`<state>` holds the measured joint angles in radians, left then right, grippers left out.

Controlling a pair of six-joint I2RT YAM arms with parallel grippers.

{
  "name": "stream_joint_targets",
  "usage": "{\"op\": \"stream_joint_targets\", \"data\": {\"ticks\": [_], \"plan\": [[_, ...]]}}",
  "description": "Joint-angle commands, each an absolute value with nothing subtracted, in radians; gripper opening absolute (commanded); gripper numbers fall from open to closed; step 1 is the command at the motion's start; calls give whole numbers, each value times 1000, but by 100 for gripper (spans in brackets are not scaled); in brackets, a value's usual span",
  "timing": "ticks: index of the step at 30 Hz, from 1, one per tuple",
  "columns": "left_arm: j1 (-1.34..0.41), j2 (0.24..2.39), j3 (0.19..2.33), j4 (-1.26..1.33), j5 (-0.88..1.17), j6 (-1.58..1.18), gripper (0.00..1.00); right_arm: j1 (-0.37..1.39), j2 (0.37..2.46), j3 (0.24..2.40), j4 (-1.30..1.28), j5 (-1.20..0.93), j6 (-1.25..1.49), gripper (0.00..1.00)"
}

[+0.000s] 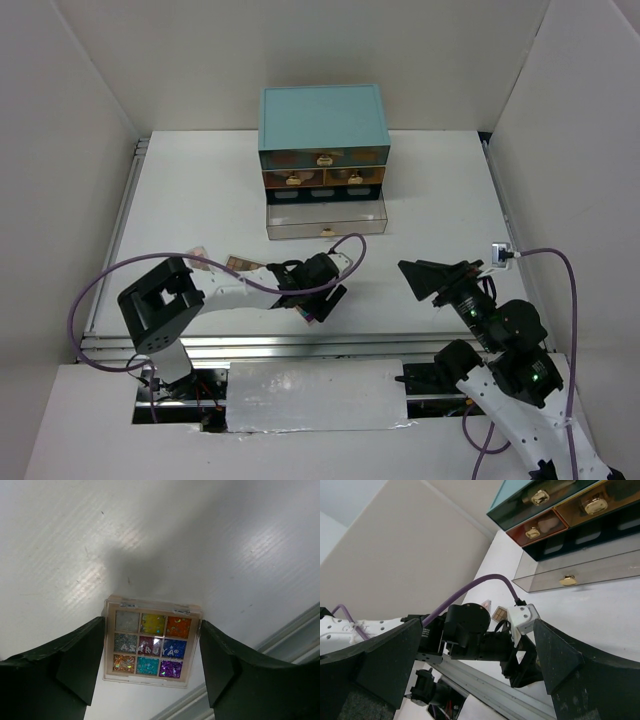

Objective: Organize the makeup

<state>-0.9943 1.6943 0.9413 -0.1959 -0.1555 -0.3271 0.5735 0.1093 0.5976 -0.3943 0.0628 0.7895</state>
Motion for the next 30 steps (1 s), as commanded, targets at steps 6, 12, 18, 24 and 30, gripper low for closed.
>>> {"op": "stream_joint_targets", "data": {"ticks": [6, 12, 18, 24, 30], "plan": [[-1026, 1593, 1165, -393, -227, -368, 25, 580, 81, 673, -449, 129, 756, 100], [-962, 1624, 1458, -442, -414, -310, 26, 581, 77, 675, -456, 153, 747, 100], [-838, 1732, 1620, -296, -583, -320, 33, 581, 68, 698, -494, 196, 723, 100], [-742, 1865, 1704, -273, -659, -429, 36, 580, 49, 724, -532, 253, 690, 100], [-732, 1960, 1687, -273, -725, -544, 39, 580, 55, 718, -514, 262, 675, 100]]}}
